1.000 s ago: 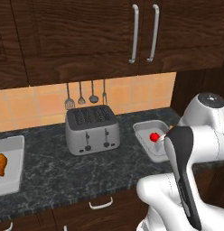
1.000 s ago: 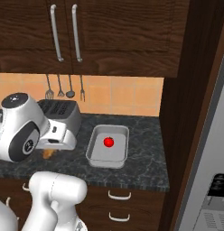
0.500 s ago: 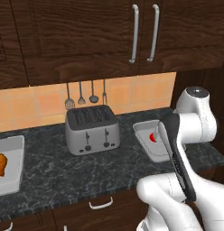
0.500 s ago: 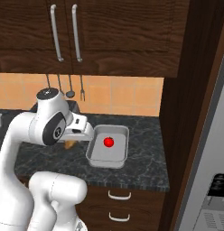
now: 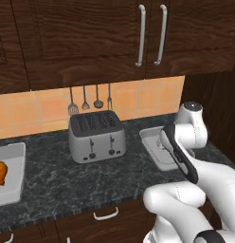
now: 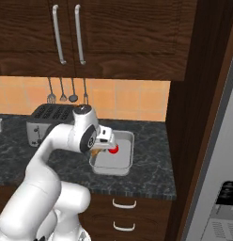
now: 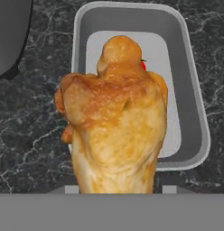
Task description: Place one tomato and one chicken drumstick in each tupperware on the nearby counter, to pack two identical lunches.
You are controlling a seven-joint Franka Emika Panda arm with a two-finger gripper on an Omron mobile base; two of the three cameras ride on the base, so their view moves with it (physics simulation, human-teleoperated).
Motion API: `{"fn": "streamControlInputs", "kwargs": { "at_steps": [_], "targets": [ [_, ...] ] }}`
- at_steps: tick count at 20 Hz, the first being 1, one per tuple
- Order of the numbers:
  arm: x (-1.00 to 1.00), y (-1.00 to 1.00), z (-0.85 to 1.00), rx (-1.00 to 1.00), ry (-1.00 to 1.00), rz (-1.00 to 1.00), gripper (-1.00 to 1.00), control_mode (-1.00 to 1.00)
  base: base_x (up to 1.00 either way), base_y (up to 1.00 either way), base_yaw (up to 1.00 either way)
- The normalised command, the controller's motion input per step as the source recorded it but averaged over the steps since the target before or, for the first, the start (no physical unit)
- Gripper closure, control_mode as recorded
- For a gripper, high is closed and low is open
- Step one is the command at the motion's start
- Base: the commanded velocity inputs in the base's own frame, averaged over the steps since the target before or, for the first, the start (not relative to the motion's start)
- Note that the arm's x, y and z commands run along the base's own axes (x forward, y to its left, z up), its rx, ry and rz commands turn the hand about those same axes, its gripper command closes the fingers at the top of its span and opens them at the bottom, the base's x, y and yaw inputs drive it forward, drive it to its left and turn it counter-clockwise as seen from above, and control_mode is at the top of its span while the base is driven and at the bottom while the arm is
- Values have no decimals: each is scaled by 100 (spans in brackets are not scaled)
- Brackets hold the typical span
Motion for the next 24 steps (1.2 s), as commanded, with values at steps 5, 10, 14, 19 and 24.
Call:
{"fn": "streamControlInputs", "kwargs": {
  "at_steps": [5,10,14,19,24],
  "targets": [
    [67,-25,-59,0,4,0,100,-100,0,0,0],
    [55,-10,-43,0,0,0,100,-100,0,0,0],
    [36,0,-33,0,0,0,-100,-100,0,0,0],
    [4,0,-4,0,2,1,-100,-100,0,0,0],
    [-28,0,33,0,1,0,-100,-100,0,0,0]
  ]
}}
